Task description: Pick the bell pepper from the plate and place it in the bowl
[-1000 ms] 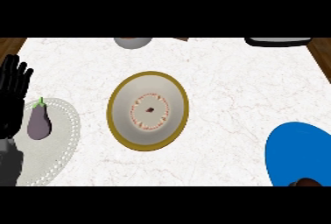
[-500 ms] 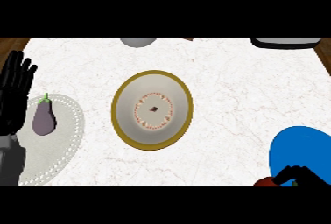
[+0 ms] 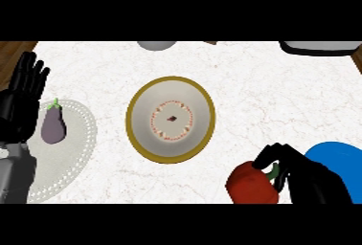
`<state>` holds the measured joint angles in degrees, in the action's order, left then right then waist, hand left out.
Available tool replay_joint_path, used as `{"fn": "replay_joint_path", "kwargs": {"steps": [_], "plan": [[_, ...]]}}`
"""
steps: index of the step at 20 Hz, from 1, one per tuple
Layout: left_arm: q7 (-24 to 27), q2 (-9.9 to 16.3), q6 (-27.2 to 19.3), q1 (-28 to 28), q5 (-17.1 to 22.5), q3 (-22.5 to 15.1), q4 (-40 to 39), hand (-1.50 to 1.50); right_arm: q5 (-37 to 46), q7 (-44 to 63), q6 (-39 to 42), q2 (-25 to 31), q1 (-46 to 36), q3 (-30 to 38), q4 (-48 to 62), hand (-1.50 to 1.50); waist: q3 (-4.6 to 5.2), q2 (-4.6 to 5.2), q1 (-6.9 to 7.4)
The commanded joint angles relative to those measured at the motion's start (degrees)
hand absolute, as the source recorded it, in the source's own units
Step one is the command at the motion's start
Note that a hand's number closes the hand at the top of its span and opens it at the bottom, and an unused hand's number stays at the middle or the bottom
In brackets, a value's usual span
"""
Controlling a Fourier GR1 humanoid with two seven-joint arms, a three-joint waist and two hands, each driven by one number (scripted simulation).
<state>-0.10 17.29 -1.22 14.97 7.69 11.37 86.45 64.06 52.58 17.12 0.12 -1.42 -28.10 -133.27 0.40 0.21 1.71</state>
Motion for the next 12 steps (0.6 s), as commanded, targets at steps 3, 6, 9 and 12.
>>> {"fn": "replay_joint_path", "kwargs": {"steps": [3, 6, 9, 12], "plan": [[-0.24, -0.79, 0.27, 0.22, 0.09, -0.62, -0.64, 0.00, -4.05, 22.07, 1.41, -0.11, -19.97, -7.54, 7.80, 1.50, -0.16, -0.17, 0.14], [0.24, 0.04, 0.55, 1.06, -0.58, -0.56, -1.32, 0.00, -9.10, 23.43, -4.72, -0.10, -27.30, -5.36, 18.60, 1.50, -0.22, 0.03, 0.51], [-0.75, 2.24, 2.07, 2.28, 1.27, 1.69, -2.35, 0.00, -12.02, 23.56, -9.20, -0.10, -32.30, -4.82, 27.24, 1.50, -0.28, 0.02, 0.41], [0.75, 0.05, -0.01, 3.58, -0.41, 0.47, -3.94, 0.00, -11.89, 22.77, -12.78, -0.10, -37.13, -4.73, 36.29, 1.50, -0.29, 0.13, -0.04]]}}
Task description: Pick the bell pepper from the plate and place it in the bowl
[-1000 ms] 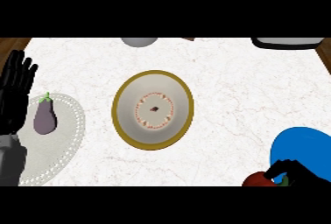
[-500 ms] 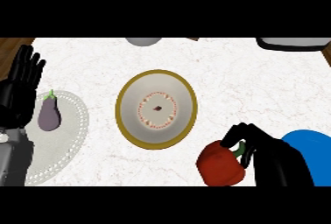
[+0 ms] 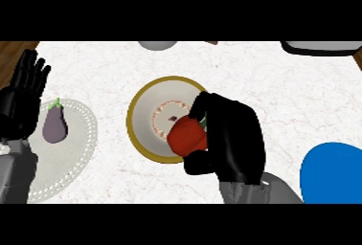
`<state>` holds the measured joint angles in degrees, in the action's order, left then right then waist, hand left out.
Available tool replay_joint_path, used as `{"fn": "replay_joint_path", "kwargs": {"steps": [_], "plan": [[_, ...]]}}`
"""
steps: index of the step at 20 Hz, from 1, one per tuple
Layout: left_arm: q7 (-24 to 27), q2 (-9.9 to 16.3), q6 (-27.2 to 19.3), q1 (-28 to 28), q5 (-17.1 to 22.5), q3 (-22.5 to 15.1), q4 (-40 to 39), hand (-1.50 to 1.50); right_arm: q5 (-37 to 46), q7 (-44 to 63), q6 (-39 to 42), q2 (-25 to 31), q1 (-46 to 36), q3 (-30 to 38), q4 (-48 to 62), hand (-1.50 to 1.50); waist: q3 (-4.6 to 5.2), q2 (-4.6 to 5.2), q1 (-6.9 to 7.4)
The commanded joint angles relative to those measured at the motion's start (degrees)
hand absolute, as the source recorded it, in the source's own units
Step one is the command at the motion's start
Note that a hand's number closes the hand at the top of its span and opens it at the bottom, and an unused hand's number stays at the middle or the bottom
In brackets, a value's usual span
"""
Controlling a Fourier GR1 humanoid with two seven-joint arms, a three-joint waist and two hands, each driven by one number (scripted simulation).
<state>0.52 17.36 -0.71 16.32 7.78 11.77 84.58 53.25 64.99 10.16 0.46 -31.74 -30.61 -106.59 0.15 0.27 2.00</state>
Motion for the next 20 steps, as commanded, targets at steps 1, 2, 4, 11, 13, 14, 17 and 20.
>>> {"fn": "replay_joint_path", "kwargs": {"steps": [1, 2, 4, 11, 13, 14, 17, 20], "plan": [[0.83, -1.85, -2.26, 1.50, -1.92, -1.15, -1.51, 0.00, -0.09, 6.72, -5.08, -0.44, -6.40, 1.26, 12.39, 1.50, -0.08, 0.08, -0.70], [-0.18, -0.60, 0.16, -1.86, -0.18, -0.60, 1.53, 0.00, 0.05, 7.90, -6.39, -0.44, -7.28, 1.28, 14.95, 1.50, -0.09, -0.09, 0.15], [-0.08, -0.01, -0.52, 0.10, -0.34, 0.38, -0.15, 0.00, -1.51, 8.14, -6.31, -0.44, -8.60, 2.14, 19.76, 1.50, -0.08, 0.07, -0.04], [-0.33, 0.96, 0.55, 1.64, 0.03, 0.67, -1.24, 0.00, -6.85, 4.93, -26.47, -0.44, -5.15, 2.09, 26.72, -1.50, -0.18, 0.25, 0.32], [-0.01, -1.45, -0.44, -1.42, -0.81, -1.24, 1.93, 0.00, -8.52, 0.15, -30.65, -0.44, -3.30, 5.53, 28.50, -1.50, -0.24, 0.12, 0.55], [-0.67, -0.51, -0.38, 1.40, -0.65, -0.48, -1.02, 0.00, -9.09, -1.40, -35.10, -0.44, -4.18, 3.61, 29.26, -1.50, -0.22, 0.36, 0.31], [-0.62, -0.47, -0.13, -1.46, -0.07, -0.03, 2.25, 0.00, -8.32, -5.64, -44.85, -0.44, -3.45, 1.73, 30.22, -1.50, -0.23, 0.01, 0.69], [-1.58, -1.49, -1.45, -1.18, -0.90, -0.91, 3.09, 0.00, -3.67, -5.32, -50.94, -0.45, -6.08, 3.78, 31.17, -1.50, -0.20, -0.20, -0.10]]}}
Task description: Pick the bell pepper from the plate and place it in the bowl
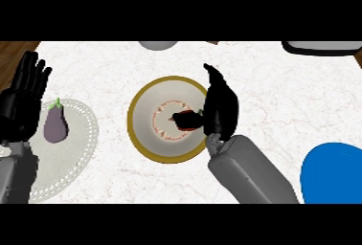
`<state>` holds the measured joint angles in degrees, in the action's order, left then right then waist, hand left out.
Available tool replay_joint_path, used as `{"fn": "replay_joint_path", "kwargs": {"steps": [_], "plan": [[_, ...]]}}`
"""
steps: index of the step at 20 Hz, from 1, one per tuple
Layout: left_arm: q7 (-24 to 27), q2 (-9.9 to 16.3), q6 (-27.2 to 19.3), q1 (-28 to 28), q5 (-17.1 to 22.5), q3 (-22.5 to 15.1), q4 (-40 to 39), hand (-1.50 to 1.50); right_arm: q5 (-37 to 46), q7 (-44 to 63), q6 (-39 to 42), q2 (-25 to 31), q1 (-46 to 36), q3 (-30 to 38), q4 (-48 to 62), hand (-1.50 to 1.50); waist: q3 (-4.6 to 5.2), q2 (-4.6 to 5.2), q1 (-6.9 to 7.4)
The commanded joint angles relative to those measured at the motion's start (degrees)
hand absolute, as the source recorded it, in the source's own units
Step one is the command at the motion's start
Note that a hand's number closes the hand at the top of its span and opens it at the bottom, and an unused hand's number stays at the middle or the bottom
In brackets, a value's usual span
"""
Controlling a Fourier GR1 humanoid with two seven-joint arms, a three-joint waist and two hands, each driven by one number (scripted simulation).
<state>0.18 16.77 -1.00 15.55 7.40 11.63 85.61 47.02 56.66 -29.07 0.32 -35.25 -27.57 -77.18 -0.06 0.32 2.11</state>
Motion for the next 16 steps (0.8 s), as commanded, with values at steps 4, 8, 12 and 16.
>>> {"fn": "replay_joint_path", "kwargs": {"steps": [4, 8, 12, 16], "plan": [[2.72, 0.08, 0.08, -3.07, -0.39, 1.22, -0.51, 0.00, 8.69, 1.05, -17.05, -0.31, 1.80, 4.68, -0.75, -1.50, 0.07, -0.38, -1.97], [-1.86, 2.74, 1.39, -3.20, 2.08, 3.36, 2.51, 0.00, 12.06, 4.25, -14.80, 1.36, 8.16, 8.33, -11.08, -1.50, 0.04, -0.83, -2.84], [1.20, -0.59, -1.36, -2.55, -1.00, 1.11, 0.19, 0.00, 8.50, -1.18, -17.05, 4.86, 20.95, 8.59, -21.74, -1.50, 0.02, -0.52, -3.45], [0.36, -0.38, -0.90, -4.23, -0.54, 1.31, 2.97, 0.00, 3.80, -6.18, -19.41, 8.02, 32.49, 7.43, -32.99, -1.50, 0.00, -0.53, -2.85]]}}
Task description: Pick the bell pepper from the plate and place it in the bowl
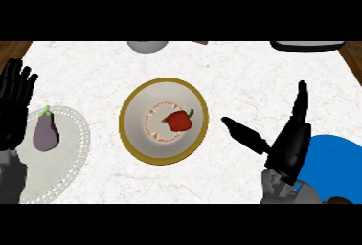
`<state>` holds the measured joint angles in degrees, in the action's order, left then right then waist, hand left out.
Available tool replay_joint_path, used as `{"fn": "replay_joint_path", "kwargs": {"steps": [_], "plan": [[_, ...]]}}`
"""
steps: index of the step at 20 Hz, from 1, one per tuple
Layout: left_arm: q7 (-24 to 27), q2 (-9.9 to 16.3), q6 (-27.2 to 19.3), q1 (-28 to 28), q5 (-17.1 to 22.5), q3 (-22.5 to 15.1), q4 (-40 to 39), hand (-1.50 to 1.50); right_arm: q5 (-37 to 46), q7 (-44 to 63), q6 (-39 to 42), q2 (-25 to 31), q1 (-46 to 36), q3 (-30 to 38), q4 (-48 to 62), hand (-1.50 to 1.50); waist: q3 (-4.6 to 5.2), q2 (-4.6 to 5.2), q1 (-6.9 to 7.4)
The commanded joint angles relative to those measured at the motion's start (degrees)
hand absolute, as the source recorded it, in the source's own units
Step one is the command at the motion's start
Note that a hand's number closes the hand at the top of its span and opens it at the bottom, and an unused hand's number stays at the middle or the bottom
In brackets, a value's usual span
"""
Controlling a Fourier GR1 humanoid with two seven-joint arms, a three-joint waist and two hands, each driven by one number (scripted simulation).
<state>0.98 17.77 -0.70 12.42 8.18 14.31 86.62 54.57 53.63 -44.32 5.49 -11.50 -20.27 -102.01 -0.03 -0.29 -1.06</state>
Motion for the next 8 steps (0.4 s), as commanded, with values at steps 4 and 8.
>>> {"fn": "replay_joint_path", "kwargs": {"steps": [4, 8], "plan": [[-0.98, -1.74, -0.71, -1.53, -0.57, -1.20, 1.60, 0.00, -13.02, -9.75, -5.68, 9.86, 20.83, 1.21, -18.16, -1.50, -0.04, 0.06, 0.15], [0.14, -0.24, -0.27, 1.23, -0.45, 0.22, -1.16, 0.00, -26.80, -20.64, -7.61, 16.86, 30.14, 2.28, -23.30, -1.50, -0.08, 0.08, -0.06]]}}
